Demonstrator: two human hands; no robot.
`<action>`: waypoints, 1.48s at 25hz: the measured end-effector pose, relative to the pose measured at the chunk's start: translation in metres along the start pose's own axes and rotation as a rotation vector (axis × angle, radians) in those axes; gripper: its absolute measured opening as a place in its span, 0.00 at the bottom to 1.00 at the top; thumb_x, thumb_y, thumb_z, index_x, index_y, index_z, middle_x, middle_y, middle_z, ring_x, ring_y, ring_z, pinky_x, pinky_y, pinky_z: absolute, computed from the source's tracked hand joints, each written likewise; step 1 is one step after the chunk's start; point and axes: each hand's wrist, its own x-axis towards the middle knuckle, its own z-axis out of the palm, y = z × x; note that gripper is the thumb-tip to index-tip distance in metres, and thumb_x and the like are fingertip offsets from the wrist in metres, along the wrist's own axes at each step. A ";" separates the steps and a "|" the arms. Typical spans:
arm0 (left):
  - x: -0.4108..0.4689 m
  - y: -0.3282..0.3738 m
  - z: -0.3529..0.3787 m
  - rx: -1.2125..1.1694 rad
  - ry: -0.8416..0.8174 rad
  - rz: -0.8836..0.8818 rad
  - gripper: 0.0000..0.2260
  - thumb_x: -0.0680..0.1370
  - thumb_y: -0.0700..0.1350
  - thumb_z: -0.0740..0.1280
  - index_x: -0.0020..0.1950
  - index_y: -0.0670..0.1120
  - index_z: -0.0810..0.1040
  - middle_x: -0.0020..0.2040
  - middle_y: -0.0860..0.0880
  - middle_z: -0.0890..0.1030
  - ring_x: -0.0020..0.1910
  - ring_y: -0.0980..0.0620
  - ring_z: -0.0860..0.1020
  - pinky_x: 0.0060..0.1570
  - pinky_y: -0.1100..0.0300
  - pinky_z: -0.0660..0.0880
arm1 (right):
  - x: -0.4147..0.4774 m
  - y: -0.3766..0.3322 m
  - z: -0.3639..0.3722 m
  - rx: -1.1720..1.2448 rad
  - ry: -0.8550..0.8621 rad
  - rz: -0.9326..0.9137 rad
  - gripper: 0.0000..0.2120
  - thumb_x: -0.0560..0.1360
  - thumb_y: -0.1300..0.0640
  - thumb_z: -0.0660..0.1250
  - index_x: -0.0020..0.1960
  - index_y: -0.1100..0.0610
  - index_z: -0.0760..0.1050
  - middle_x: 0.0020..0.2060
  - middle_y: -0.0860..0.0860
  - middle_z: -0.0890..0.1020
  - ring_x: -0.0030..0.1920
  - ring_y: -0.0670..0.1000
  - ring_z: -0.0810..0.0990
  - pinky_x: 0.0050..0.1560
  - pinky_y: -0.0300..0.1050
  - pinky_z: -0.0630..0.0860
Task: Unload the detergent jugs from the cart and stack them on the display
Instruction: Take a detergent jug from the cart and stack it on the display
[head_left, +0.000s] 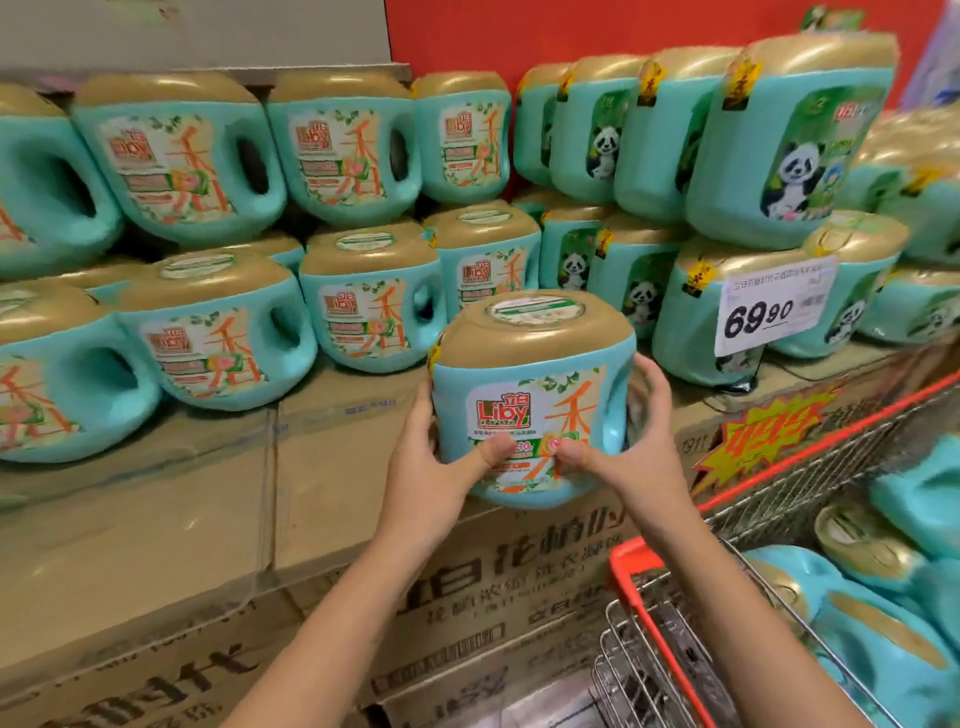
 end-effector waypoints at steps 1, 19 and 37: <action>0.006 -0.004 0.000 0.017 -0.007 0.013 0.33 0.60 0.55 0.77 0.61 0.68 0.68 0.54 0.73 0.79 0.54 0.70 0.78 0.47 0.71 0.77 | 0.004 0.005 0.000 -0.021 0.000 0.000 0.50 0.54 0.45 0.82 0.69 0.37 0.60 0.62 0.29 0.72 0.66 0.35 0.71 0.58 0.29 0.72; 0.158 -0.061 0.031 0.103 0.082 -0.039 0.52 0.61 0.54 0.81 0.79 0.52 0.56 0.73 0.51 0.70 0.70 0.52 0.71 0.69 0.46 0.69 | 0.136 0.063 0.024 -0.361 0.027 0.035 0.50 0.56 0.51 0.84 0.72 0.53 0.63 0.66 0.50 0.73 0.67 0.50 0.71 0.67 0.55 0.70; 0.204 0.004 -0.091 1.265 0.298 0.355 0.32 0.70 0.62 0.67 0.70 0.48 0.73 0.68 0.46 0.75 0.71 0.43 0.67 0.71 0.42 0.61 | 0.152 0.083 0.035 -0.456 0.147 -0.008 0.43 0.58 0.53 0.82 0.69 0.55 0.68 0.57 0.44 0.72 0.57 0.39 0.67 0.59 0.38 0.65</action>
